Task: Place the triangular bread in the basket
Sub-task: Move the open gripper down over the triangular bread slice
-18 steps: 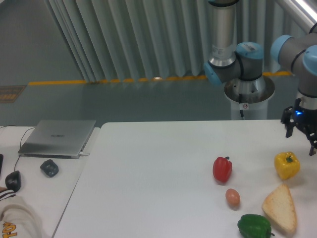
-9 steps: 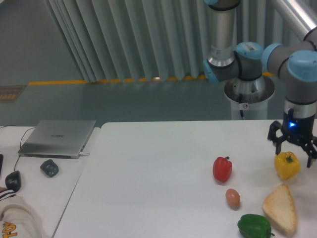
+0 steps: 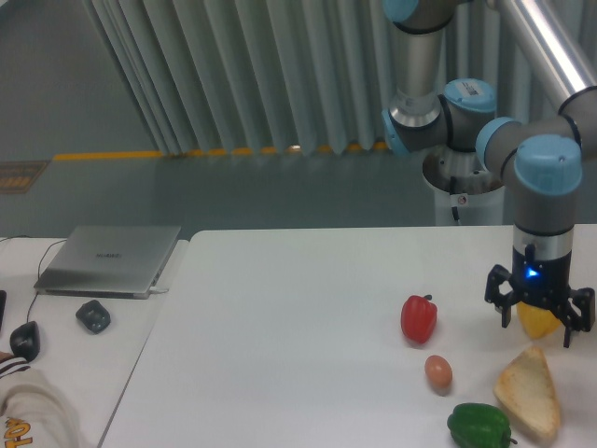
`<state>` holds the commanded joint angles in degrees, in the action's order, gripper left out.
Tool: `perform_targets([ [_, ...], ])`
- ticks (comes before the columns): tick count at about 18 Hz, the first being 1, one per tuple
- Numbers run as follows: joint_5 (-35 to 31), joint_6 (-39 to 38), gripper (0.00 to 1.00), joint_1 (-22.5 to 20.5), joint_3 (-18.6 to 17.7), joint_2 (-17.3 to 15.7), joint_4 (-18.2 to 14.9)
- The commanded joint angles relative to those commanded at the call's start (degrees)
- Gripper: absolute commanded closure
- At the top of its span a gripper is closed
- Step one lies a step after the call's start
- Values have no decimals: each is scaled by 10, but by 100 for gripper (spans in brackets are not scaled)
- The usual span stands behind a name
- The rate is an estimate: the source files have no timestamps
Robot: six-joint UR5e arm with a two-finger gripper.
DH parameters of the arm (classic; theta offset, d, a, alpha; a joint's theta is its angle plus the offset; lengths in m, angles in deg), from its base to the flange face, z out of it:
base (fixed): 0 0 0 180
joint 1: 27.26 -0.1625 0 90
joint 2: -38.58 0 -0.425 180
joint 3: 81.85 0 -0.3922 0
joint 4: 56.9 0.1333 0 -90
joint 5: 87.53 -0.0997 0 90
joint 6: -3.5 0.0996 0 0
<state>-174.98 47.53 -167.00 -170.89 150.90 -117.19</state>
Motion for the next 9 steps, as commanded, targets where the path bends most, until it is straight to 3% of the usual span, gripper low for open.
perform_targets([
  [9,0,2,0,0,2,28,1],
])
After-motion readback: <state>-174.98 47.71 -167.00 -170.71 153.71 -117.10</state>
